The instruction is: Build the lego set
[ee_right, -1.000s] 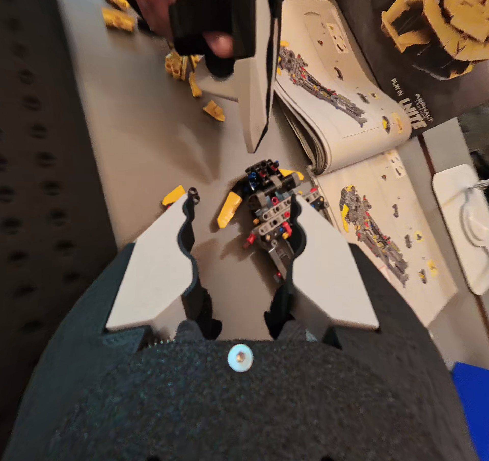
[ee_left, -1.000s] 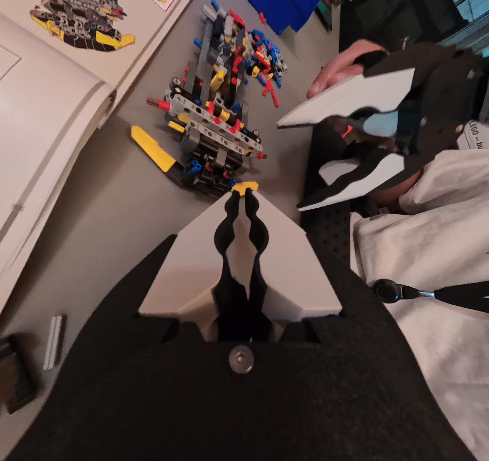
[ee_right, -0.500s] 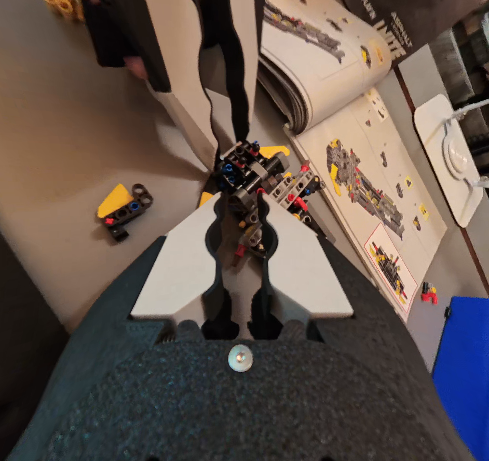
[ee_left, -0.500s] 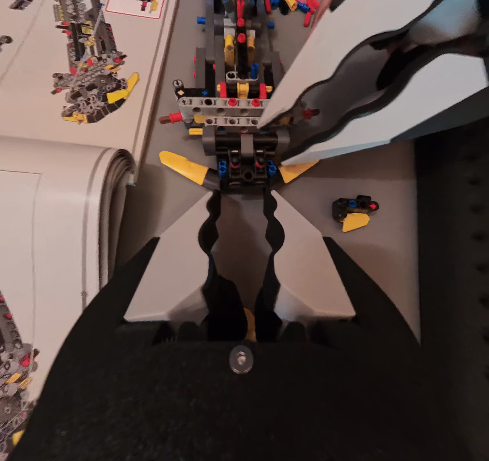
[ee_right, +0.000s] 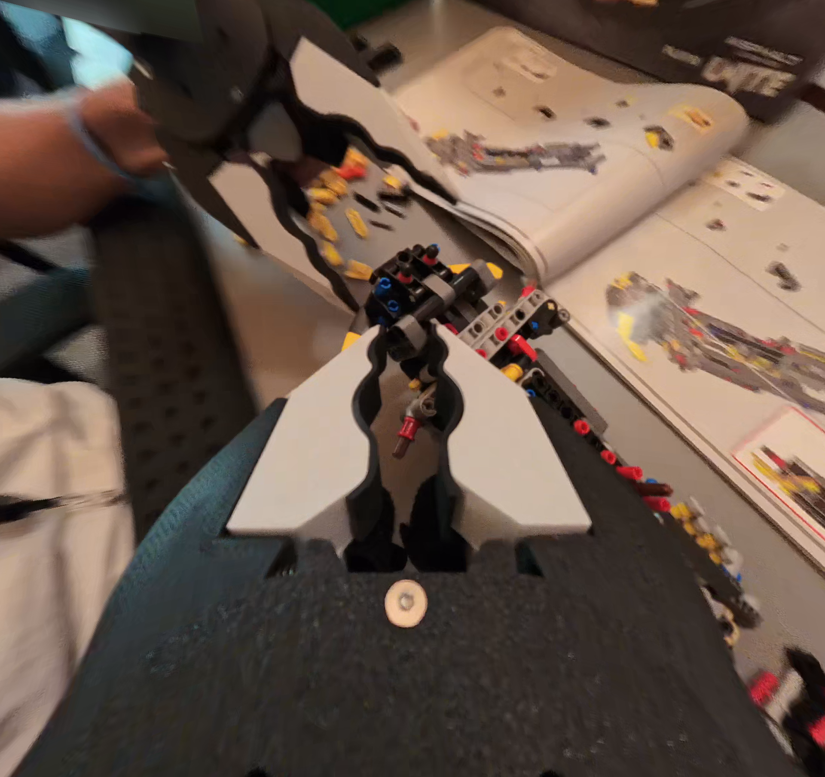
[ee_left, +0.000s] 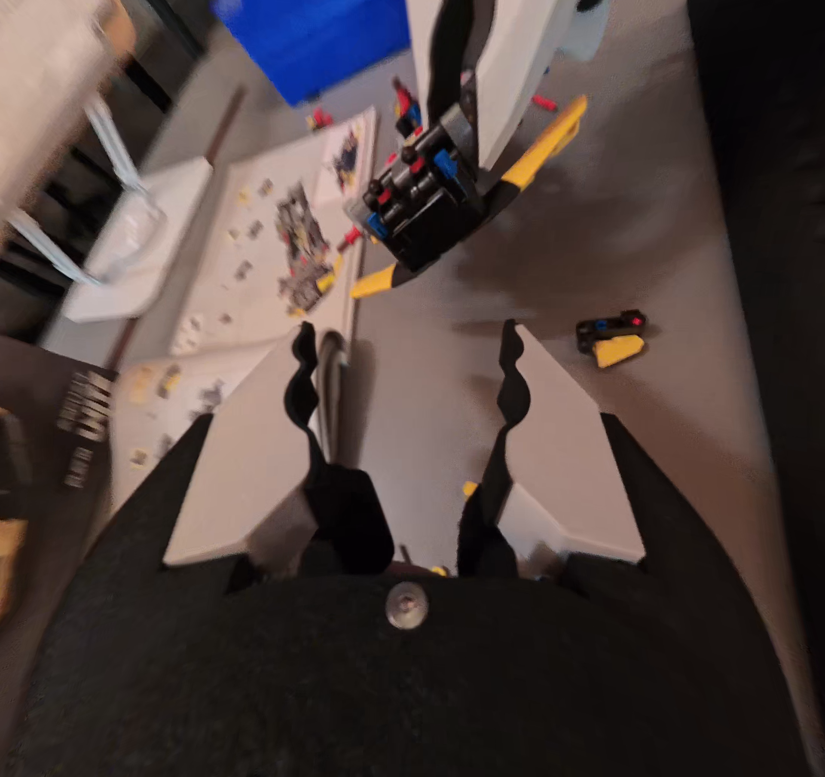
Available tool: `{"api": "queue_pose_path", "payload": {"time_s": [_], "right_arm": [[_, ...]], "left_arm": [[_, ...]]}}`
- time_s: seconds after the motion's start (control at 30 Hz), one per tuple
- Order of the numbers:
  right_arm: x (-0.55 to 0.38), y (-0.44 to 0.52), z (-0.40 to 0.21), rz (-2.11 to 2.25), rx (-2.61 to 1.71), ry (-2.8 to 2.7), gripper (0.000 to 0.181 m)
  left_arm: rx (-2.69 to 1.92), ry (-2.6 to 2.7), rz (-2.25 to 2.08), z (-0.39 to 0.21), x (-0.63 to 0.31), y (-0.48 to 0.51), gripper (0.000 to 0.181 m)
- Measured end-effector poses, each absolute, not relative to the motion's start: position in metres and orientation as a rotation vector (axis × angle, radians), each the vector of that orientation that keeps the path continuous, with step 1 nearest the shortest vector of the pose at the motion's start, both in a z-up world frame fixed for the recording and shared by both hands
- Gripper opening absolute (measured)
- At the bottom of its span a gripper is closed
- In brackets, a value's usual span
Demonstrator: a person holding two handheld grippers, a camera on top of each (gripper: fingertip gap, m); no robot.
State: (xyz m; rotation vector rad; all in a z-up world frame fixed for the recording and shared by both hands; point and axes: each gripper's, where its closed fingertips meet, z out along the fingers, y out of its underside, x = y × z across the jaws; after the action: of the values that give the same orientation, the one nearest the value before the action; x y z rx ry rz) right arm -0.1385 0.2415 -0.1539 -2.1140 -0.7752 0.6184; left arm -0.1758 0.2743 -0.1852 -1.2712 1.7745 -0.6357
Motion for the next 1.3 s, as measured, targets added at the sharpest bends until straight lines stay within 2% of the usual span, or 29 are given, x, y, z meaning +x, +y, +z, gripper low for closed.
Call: {"api": "queue_pose_path", "payload": {"time_s": [0.1,0.3,0.47,0.53,0.73,0.8,1.0,1.07,1.3], "right_arm": [[-0.150,0.226,-0.109,0.993,-2.010,-0.834,0.017],[-0.157,0.204,-0.053,1.548,-1.755,-0.943,0.017],[-0.164,0.196,-0.047,1.830,-1.612,-0.997,0.017],[-0.164,0.199,-0.045,1.890,-1.568,-0.987,0.017],[-0.163,0.206,-0.042,2.016,-1.471,-0.985,0.016],[-0.164,0.204,-0.043,2.038,-1.456,-1.009,0.016],[-0.158,0.209,-0.045,1.974,-1.436,-0.981,0.022],[-0.152,0.214,-0.046,1.850,-1.466,-0.964,0.038],[-0.128,0.211,-0.033,1.217,-1.482,-0.957,0.054]], "left_arm": [[-1.057,1.691,-0.584,-0.150,-0.166,0.270,0.092],[-0.979,1.578,-1.016,-0.104,-0.159,0.233,0.078],[-0.962,1.439,-1.257,-0.070,-0.170,0.226,0.075],[-0.957,1.458,-1.318,-0.066,-0.176,0.220,0.060],[-0.933,1.420,-1.349,-0.054,-0.175,0.215,0.054],[-0.932,1.411,-1.301,-0.052,-0.172,0.217,0.041],[-0.943,1.353,-1.225,-0.050,-0.166,0.219,0.038],[-0.955,1.329,-1.179,-0.050,-0.164,0.219,0.037],[-0.989,1.291,-1.083,-0.051,-0.159,0.215,0.037]]}}
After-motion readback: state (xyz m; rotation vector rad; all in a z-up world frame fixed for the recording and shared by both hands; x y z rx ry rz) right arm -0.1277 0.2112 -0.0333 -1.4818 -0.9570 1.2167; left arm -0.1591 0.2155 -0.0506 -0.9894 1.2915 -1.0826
